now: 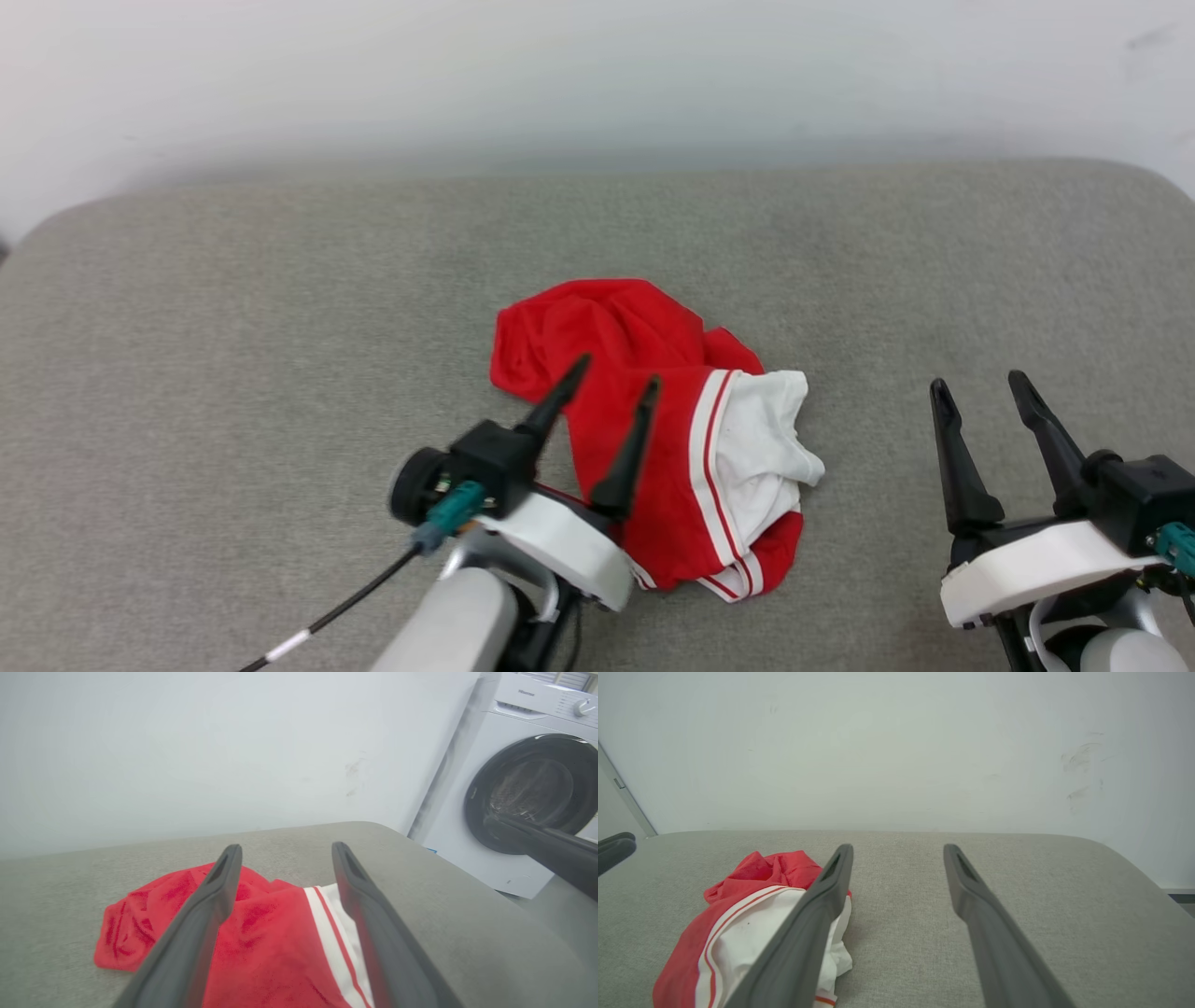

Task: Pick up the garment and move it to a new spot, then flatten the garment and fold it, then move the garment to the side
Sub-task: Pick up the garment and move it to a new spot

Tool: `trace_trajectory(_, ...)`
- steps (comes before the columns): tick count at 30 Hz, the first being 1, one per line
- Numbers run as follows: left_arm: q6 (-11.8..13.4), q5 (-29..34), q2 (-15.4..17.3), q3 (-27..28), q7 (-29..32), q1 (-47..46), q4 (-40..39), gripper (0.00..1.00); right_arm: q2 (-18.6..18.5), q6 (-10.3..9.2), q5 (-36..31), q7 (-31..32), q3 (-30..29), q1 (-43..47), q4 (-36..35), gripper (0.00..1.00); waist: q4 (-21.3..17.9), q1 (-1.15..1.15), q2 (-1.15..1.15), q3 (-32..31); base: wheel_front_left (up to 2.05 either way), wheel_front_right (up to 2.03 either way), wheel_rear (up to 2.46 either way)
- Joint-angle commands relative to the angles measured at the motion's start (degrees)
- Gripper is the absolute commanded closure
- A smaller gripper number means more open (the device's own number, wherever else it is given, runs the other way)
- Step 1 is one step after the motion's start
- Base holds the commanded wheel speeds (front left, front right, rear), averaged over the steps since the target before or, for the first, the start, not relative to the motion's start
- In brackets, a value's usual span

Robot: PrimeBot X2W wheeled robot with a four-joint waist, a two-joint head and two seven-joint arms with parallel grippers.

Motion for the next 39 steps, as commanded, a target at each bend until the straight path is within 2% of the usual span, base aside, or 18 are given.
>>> trace_trajectory(1, 0.79, -0.18, 0.92, 1.09, -0.56, 0.54, -0.46, 0.00, 0.05, -0.04, -0.42, 0.18, -0.34, 0.94, -0.26, 0.00, 1.60, 0.00, 0.00, -1.67, 0.00, 0.00, 0.00)
trace_trajectory(5, 2.63, -0.98, 2.92, 5.15, -1.76, 2.44, -2.04, 0.00, 0.06, -0.04, -0.53, 1.06, -0.58, 2.36, -0.88, 0.00, 2.61, 0.00, 0.00, -2.92, 0.00, 0.00, 0.00)
trace_trajectory(12, 6.01, -1.24, 8.31, 12.58, -2.54, 8.21, -3.76, 0.00, 0.05, -0.04, -0.34, 2.39, -1.12, 4.83, -1.01, 0.00, 3.08, 0.00, 0.00, -5.40, 0.00, 0.00, 0.00)
trace_trajectory(18, 7.49, -0.65, 11.79, 14.63, -1.90, 12.74, -5.53, 0.00, 0.05, -0.04, 0.45, 2.93, -1.43, 6.62, -1.03, 0.00, 2.68, 0.00, 0.00, -6.80, 0.00, 0.00, 0.00)
trace_trajectory(23, 8.03, -0.44, 12.79, 14.28, -0.90, 14.96, -7.11, 0.00, 0.05, -0.04, 0.75, 3.40, -1.44, 7.40, -1.32, 0.00, 1.84, 0.00, 0.00, -7.54, 0.00, 0.00, 0.00)
trace_trajectory(39, 9.27, -1.42, 12.70, 13.93, -0.08, 16.12, -8.58, 0.00, 0.05, -0.04, 0.45, 4.18, -1.85, 7.68, -1.08, 0.00, 0.96, 0.00, 0.00, -8.02, 0.00, 0.00, 0.00)
